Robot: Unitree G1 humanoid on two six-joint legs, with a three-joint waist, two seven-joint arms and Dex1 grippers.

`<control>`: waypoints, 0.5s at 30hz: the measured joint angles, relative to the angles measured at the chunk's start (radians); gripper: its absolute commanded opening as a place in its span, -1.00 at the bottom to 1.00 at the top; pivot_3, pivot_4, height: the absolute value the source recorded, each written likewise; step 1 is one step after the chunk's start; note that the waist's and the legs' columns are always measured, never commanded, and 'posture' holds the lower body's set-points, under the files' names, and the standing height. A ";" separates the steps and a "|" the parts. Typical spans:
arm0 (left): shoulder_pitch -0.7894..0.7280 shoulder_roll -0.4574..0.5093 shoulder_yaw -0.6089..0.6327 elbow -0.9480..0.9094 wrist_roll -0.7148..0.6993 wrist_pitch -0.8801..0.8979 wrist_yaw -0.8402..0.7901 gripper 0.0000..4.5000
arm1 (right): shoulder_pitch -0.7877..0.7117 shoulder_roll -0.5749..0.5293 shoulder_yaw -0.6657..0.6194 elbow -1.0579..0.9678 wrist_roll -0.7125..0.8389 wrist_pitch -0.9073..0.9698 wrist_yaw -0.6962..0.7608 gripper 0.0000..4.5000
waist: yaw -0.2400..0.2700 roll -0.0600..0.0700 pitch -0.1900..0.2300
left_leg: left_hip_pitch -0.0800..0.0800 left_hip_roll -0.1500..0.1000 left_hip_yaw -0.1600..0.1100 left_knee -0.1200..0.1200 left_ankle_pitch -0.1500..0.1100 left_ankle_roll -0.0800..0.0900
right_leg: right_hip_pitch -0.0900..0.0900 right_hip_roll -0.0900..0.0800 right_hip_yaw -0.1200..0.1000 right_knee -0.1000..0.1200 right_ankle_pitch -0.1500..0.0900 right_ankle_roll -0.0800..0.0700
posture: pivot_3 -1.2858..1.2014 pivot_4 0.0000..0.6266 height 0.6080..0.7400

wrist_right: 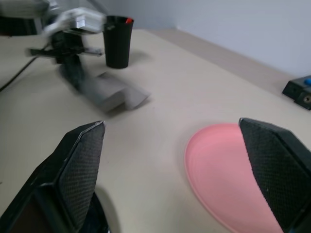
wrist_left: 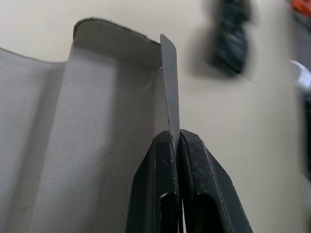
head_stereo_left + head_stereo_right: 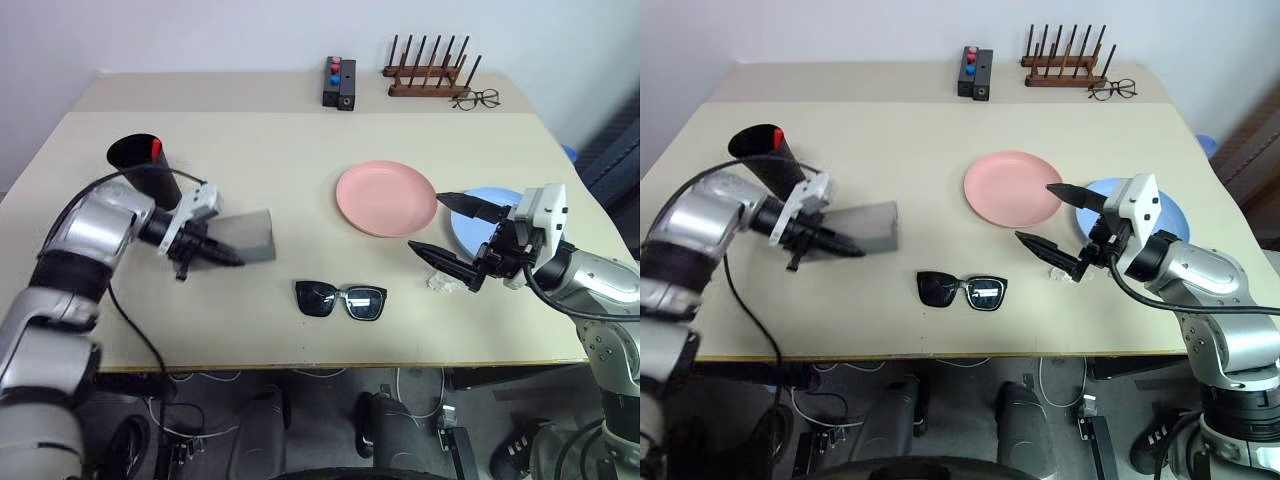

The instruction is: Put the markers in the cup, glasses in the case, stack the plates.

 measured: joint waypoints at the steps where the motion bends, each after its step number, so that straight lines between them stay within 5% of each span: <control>1: 0.037 0.024 -0.003 -0.079 -0.028 0.028 -0.001 -0.97 | 0.000 0.001 0.000 0.000 0.000 -0.001 0.001 1.00 | 0.002 0.000 0.000 | 0.000 0.000 0.000 0.000 0.000 0.000 | 0.000 0.000 0.000 0.000 0.000 0.000 | 0.03 -0.52 1.00; 15: 0.295 0.045 0.057 -0.477 -0.078 0.192 0.180 -0.97 | -0.002 0.003 0.004 0.018 -0.004 -0.019 0.012 1.00 | 0.009 0.001 0.000 | 0.000 0.000 0.000 0.000 0.000 0.000 | 0.000 0.000 0.000 -0.001 -0.001 0.001 | 0.03 -0.52 1.00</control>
